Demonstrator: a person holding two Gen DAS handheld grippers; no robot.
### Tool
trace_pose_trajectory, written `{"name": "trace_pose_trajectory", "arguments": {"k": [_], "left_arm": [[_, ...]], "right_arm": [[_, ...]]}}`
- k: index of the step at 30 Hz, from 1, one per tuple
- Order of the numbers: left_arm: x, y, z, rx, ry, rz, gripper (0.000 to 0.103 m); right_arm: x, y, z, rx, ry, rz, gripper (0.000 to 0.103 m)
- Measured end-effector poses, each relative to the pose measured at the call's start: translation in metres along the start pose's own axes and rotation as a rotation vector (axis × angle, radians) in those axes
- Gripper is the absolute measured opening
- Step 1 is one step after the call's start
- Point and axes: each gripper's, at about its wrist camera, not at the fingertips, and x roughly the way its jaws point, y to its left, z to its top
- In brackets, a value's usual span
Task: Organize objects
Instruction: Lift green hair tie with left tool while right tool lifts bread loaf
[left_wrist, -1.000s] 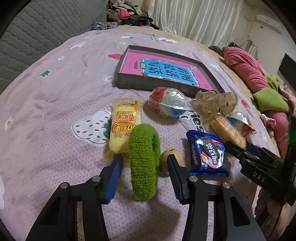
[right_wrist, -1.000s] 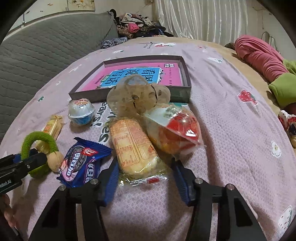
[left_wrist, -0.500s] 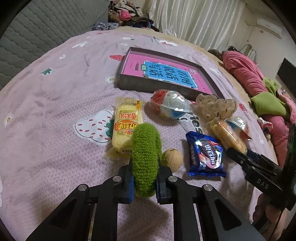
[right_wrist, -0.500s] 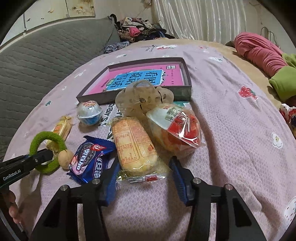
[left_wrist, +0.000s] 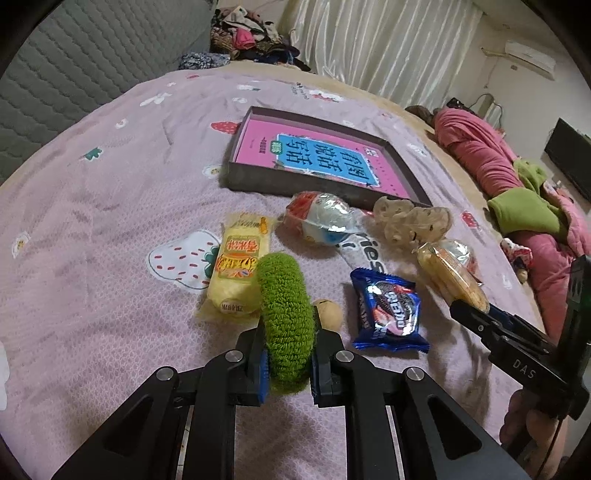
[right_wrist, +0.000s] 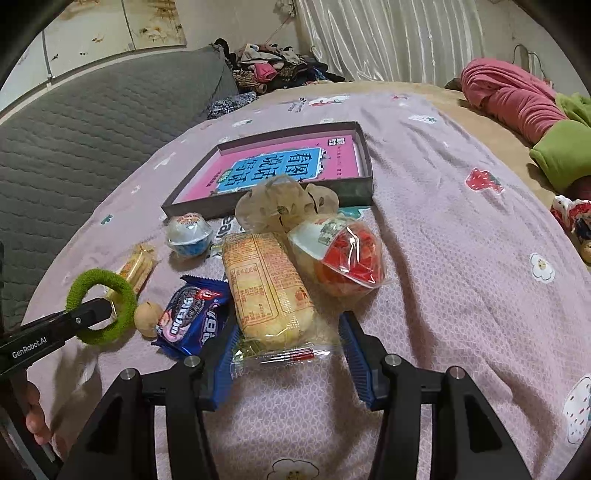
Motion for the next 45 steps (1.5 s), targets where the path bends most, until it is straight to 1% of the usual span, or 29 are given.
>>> {"name": "trace_pose_trajectory", "arguments": {"k": [18,33,39,45], "left_arm": [[-0.019,-0.012,0.023,0.014,-0.035,-0.036,0.016],[-0.041,-0.026,0.047,0.046,-0.090,-0.045,0.016],[-0.048,-0.029,0.056,0.054,-0.110,-0.039,0.015],[-0.050,-0.034,0.068,0.082,-0.131,-0.007,0.015]], "right_arm": [[-0.030,0.006,0.024,-0.003,-0.071,0.004,0.053],[-0.046,0.009,0.039,-0.014,-0.109,0.021,0.053],[-0.053,0.010,0.045,-0.015,-0.126,0.025,0.053],[-0.056,0.013,0.050,-0.020,-0.137,0.032,0.053]]}}
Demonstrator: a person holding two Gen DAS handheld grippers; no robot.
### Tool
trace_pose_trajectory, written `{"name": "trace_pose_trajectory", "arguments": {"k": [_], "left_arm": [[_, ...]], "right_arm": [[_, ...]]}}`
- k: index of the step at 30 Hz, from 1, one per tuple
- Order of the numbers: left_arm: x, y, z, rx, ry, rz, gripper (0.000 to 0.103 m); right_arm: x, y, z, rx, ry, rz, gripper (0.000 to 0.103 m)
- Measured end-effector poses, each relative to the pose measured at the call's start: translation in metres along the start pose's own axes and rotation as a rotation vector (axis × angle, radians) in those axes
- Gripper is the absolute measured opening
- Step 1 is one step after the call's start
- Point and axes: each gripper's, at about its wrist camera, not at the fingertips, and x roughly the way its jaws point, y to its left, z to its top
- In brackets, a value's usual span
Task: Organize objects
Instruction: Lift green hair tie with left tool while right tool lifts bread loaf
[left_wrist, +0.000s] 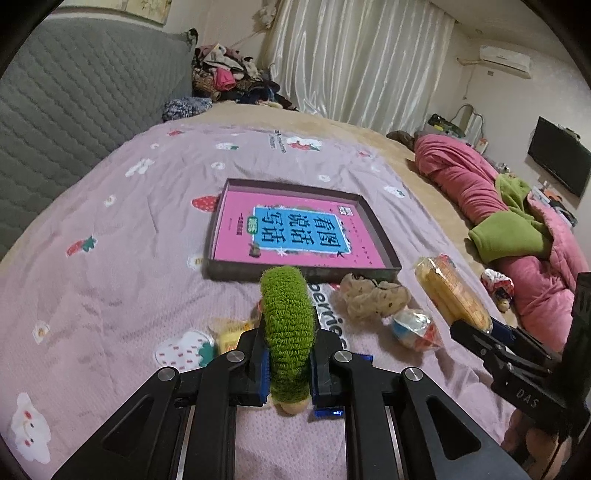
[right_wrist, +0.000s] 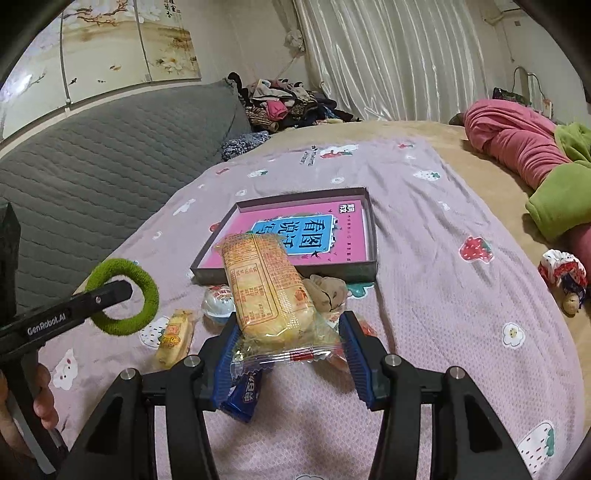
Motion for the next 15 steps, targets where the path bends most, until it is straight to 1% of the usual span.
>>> {"name": "trace_pose_trajectory", "arguments": {"k": [6,15], "left_arm": [[-0.001,-0.005,0.017,0.019,-0.027,0.007,0.015],[0.002,-0.012,0.054,0.044,-0.060,0.008,0.015]], "right_arm": [[-0.003,0.002,0.008,-0.001,-0.013,-0.001,0.053],[-0.004,0.006,0.036,-0.025,-0.044,-0.014,0.053]]}}
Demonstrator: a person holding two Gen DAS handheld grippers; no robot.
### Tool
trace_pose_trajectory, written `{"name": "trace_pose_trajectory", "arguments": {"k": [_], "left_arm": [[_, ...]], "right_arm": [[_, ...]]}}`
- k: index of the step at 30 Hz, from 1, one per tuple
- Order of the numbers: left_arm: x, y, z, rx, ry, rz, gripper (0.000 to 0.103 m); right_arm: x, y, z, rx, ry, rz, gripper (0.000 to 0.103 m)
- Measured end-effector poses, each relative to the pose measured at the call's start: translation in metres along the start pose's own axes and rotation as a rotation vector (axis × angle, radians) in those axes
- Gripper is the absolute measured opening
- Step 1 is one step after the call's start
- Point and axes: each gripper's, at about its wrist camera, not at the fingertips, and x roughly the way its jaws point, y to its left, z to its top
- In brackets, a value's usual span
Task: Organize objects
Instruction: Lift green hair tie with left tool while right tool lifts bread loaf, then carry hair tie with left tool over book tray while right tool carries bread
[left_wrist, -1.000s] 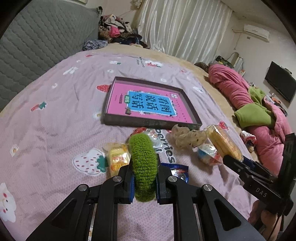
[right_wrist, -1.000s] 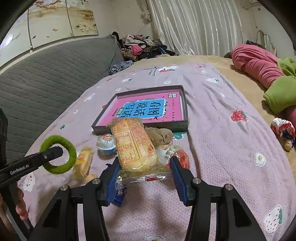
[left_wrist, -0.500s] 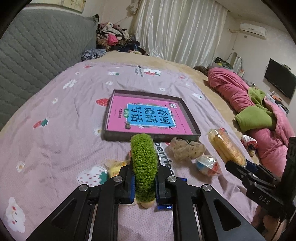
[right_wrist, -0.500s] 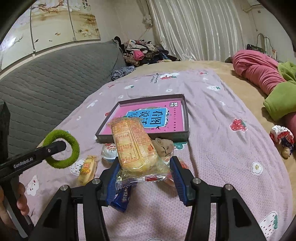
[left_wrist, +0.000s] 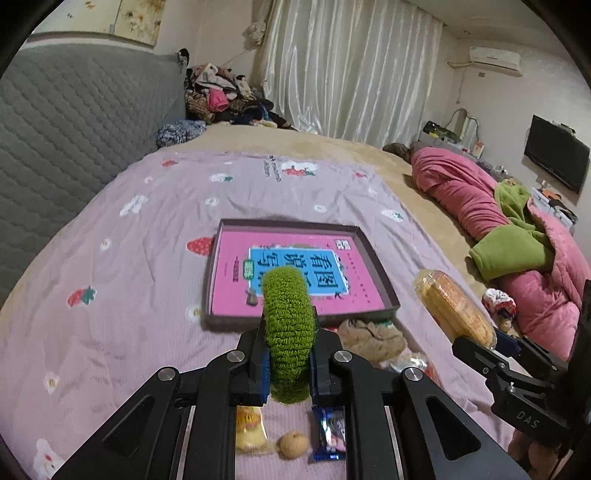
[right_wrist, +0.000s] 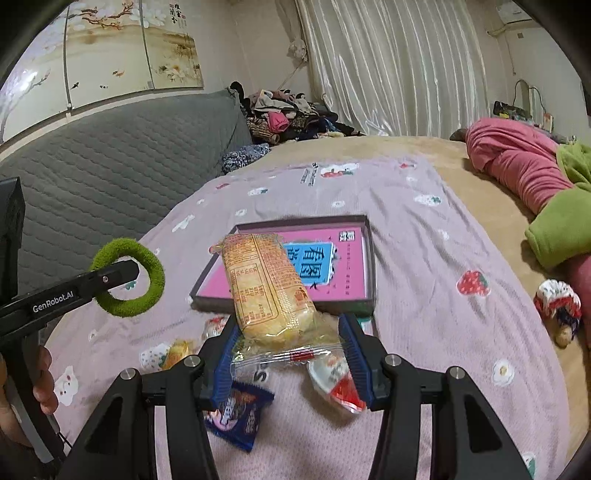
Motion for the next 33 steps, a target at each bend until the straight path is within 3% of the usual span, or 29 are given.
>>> {"name": "trace_pose_trajectory", "arguments": {"k": [18,33], "left_arm": [[0.041,-0.004,0.062,0.030,-0.020,0.012,0.015],[0.119,0.013,0.100,0.029,0.003,0.035,0.015]], "right_arm": [[0.029,0.000,0.076,-0.033,-0.040,-0.037,0.053],[0.104,-0.020,0.114,-0.026,-0.013,-0.069,0.053]]}}
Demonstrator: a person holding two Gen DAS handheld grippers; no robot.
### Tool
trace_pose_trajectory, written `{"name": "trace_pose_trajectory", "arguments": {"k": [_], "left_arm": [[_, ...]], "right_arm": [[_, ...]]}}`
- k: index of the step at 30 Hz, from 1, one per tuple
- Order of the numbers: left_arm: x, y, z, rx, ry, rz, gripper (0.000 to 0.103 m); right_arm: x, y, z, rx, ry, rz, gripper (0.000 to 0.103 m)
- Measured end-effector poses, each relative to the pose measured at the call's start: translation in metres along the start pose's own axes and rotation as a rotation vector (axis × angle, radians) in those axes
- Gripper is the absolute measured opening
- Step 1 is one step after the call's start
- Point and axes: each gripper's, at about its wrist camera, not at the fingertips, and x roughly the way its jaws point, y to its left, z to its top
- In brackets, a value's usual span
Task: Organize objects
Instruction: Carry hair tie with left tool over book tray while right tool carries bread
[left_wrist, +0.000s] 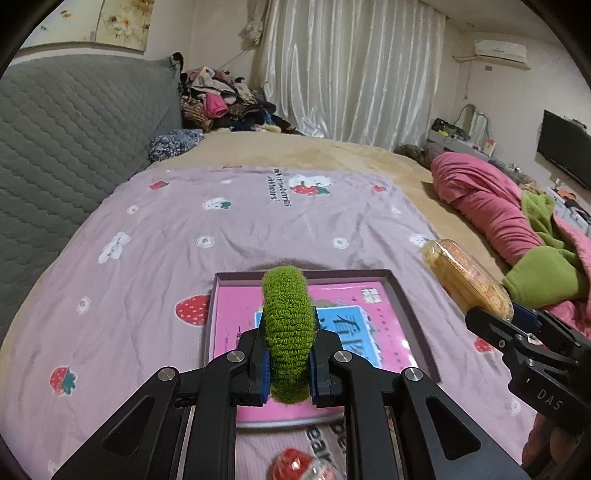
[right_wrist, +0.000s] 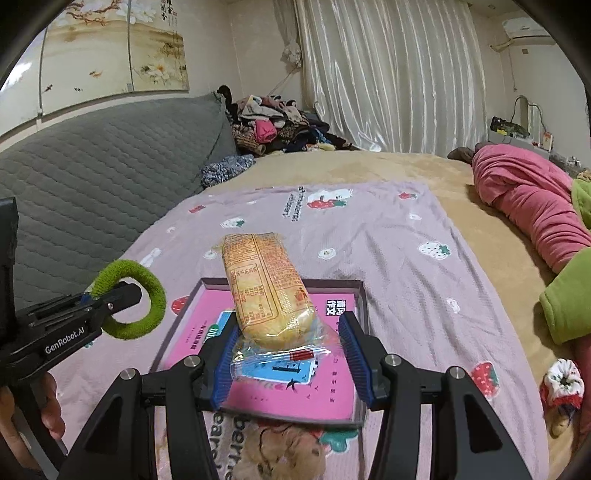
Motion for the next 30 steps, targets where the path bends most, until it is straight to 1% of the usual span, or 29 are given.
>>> {"name": "trace_pose_trajectory", "arguments": {"k": [6,10,13,17,20,22,30], "left_arm": [[0.050,0.007,0.001,0.004,0.038,0.000,0.015],[0.081,0.007,0.001,-0.012,0.072,-0.014,0.015],[0.098,0.006,0.001,-0.011,0.091,-0.006,0.015],[0.116,0.008,0.002,-0.021,0.110,-0.006,0.015],[0.130,0.008,0.003,-0.008,0.129,0.012,0.015],[0.140,0.011,0.004,-0.021,0.144,0.003,0.015],[0.173,0.014,-0.002,-0.018,0.221,0.017,0.015]], "right_arm": [[0.043,-0.012,0.002,-0.003,0.035,-0.009,0.053],[0.073,-0.022,0.001,-0.003,0.058,-0.014,0.053],[0.092,-0.027,-0.001,-0.002,0.083,-0.010,0.053],[0.114,-0.032,-0.003,-0.003,0.107,0.000,0.053],[0.125,-0.035,-0.003,-0.004,0.122,-0.005,0.053],[0.133,-0.034,-0.004,-0.013,0.137,-0.011,0.053],[0.171,-0.035,-0.015,-0.050,0.244,-0.062,0.053]]}}
